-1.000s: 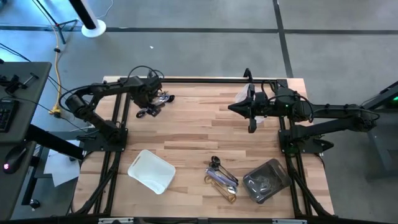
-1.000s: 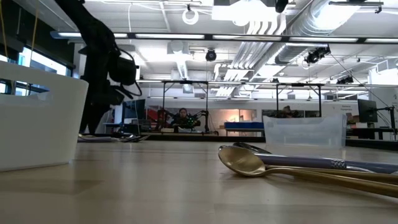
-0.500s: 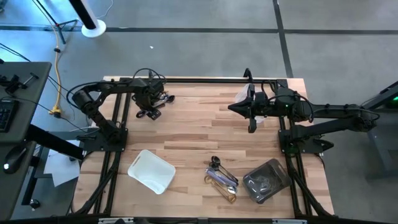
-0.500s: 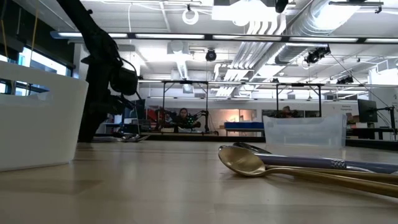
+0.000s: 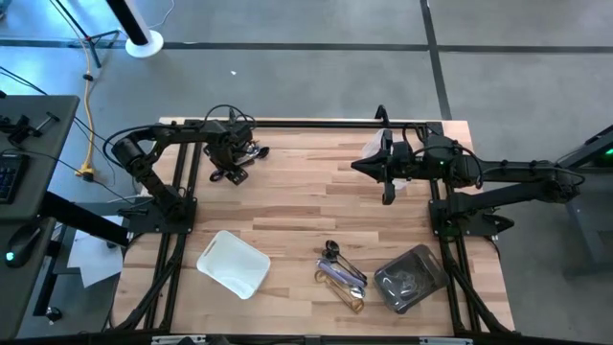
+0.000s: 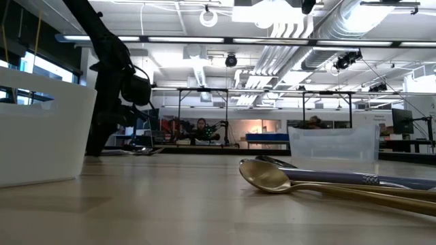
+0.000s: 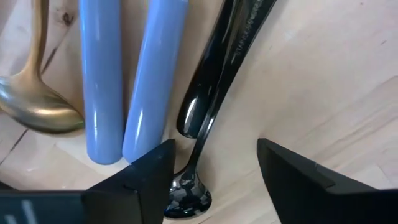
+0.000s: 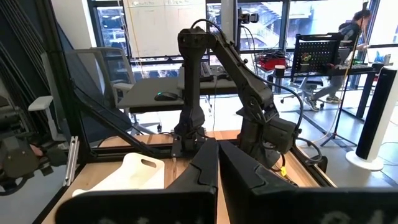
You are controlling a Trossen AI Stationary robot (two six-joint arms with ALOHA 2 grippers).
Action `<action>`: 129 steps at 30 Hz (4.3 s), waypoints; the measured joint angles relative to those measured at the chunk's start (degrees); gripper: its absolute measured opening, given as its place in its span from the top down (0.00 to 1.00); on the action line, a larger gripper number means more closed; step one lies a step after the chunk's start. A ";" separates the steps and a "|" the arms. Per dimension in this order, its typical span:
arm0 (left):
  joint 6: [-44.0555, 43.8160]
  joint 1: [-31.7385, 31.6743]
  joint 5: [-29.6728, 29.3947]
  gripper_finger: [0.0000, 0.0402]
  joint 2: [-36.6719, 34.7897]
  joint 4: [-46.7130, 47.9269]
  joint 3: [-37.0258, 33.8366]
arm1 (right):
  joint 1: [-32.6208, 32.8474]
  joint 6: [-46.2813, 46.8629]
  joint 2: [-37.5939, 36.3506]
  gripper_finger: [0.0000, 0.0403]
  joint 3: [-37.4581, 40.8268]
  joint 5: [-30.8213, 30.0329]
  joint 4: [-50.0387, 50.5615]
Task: Sort silverware by color (type)
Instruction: Put the black spoon into the transparent bin
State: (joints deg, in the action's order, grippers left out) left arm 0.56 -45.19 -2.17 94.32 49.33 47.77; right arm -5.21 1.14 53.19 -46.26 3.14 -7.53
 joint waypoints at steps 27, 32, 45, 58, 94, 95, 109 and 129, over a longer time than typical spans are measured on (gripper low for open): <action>0.17 -0.01 0.15 0.99 -0.57 0.67 -0.16 | 0.00 -0.08 0.00 1.00 0.00 0.02 1.51; 1.21 -0.02 1.84 1.00 -3.80 1.56 -0.28 | 0.00 -0.11 0.00 1.00 0.00 0.02 1.46; 0.30 0.00 18.61 1.00 -16.31 5.37 0.65 | 0.00 -0.11 0.00 1.00 0.00 0.02 0.39; -13.73 8.74 30.94 1.00 -32.74 -25.67 6.81 | 0.01 -0.09 0.03 1.00 0.00 0.02 -5.63; -13.80 31.08 13.94 1.00 -22.71 -60.50 6.80 | -1.76 4.01 20.18 0.60 -19.53 -3.63 0.77; -13.80 31.39 12.60 1.00 -21.95 -61.81 6.80 | -1.93 3.92 21.01 0.57 -20.00 -3.65 0.92; -13.93 33.00 6.38 1.00 -17.66 -67.34 6.82 | -2.27 5.91 28.23 0.52 -20.87 -7.89 -4.35; -13.89 32.98 4.58 1.00 -17.68 -67.28 6.82 | -2.29 7.58 28.13 0.98 -20.87 -12.07 -2.85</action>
State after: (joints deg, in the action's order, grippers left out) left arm -13.32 -12.21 2.41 76.64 -17.96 54.59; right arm -7.51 8.72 81.32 -67.13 -8.93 -10.38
